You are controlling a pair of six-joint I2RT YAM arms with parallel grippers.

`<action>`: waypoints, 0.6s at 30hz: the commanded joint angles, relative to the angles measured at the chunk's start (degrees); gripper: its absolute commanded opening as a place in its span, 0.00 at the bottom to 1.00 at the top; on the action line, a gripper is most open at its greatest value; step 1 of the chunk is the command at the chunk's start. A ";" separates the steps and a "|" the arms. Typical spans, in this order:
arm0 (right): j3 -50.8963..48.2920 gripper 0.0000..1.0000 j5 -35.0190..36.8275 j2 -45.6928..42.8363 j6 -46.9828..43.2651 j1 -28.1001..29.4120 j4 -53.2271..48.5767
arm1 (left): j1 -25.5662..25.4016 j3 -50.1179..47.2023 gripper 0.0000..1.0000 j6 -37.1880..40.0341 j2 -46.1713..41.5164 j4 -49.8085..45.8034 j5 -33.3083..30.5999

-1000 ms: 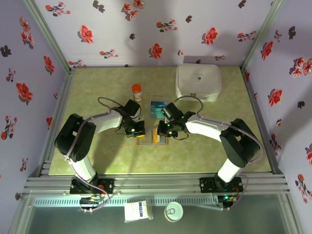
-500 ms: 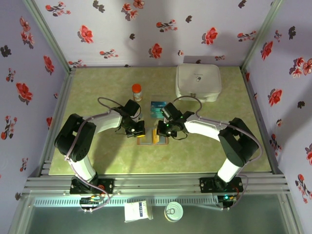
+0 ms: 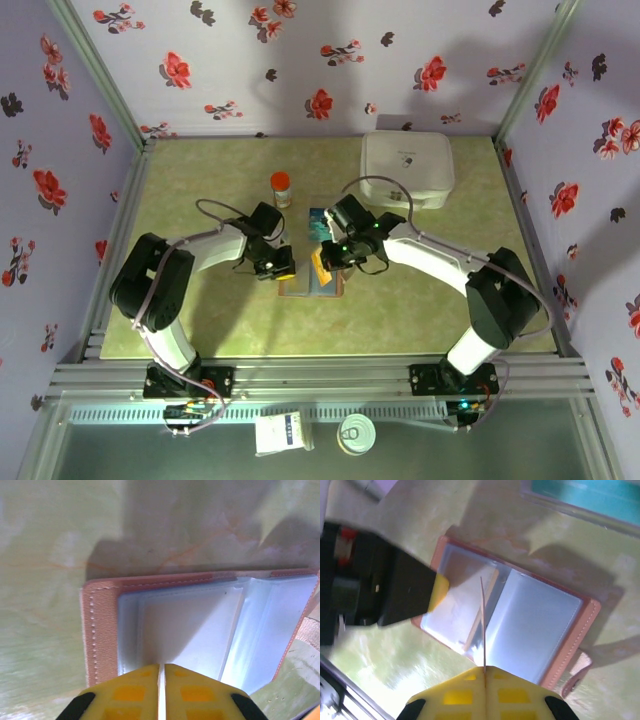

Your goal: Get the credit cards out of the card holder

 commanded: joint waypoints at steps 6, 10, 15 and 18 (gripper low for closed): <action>11.76 0.00 1.82 2.23 -42.32 -4.25 -16.23 | 1.34 -0.22 0.14 1.00 -5.74 -3.21 -0.06; 16.88 0.00 7.55 5.14 -53.09 -5.40 -17.76 | 1.79 -1.60 0.16 1.42 -7.85 -4.56 -2.10; 28.91 0.00 5.55 12.41 -60.81 -9.01 -22.41 | 2.18 -3.46 0.17 2.76 -10.16 -7.16 -4.85; 36.13 0.00 2.90 17.35 -63.67 -10.59 -24.60 | 2.71 -5.16 0.18 2.56 -12.11 -7.31 -5.35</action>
